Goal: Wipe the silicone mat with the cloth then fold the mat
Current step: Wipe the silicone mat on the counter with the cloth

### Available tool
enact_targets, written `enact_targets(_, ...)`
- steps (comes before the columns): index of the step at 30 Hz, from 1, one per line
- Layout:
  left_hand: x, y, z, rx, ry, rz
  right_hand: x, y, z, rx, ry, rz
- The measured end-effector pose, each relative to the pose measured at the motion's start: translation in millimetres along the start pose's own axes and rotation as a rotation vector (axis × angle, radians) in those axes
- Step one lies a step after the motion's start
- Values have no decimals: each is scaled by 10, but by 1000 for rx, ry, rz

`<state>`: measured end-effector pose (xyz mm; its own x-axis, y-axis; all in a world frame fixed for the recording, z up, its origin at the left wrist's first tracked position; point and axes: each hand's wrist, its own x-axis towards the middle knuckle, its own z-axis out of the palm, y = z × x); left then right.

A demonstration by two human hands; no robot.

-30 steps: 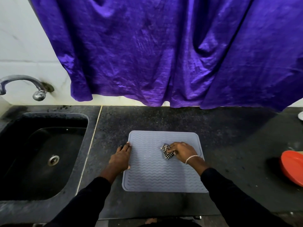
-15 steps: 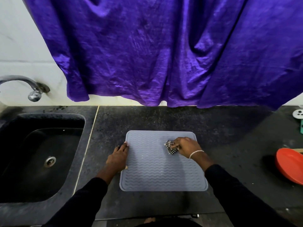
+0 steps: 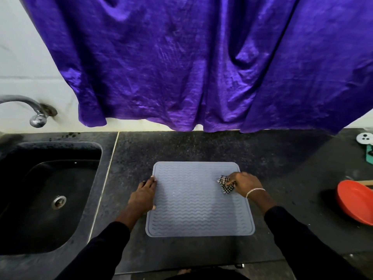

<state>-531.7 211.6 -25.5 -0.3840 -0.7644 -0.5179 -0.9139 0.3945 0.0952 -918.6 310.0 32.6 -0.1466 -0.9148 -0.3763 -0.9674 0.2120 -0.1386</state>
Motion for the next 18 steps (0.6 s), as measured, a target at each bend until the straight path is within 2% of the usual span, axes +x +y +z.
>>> enact_targets(6, -15, 3, -7, 12, -5, 9, 12, -245, 123, 112, 36, -105)
enact_targets(11, -25, 14, -19, 19, -7, 7, -71, -64, 226, 189, 32, -111)
enact_targets(18, -26, 13, -12, 13, -12, 3, -134, 287, -2, 12, -17, 26)
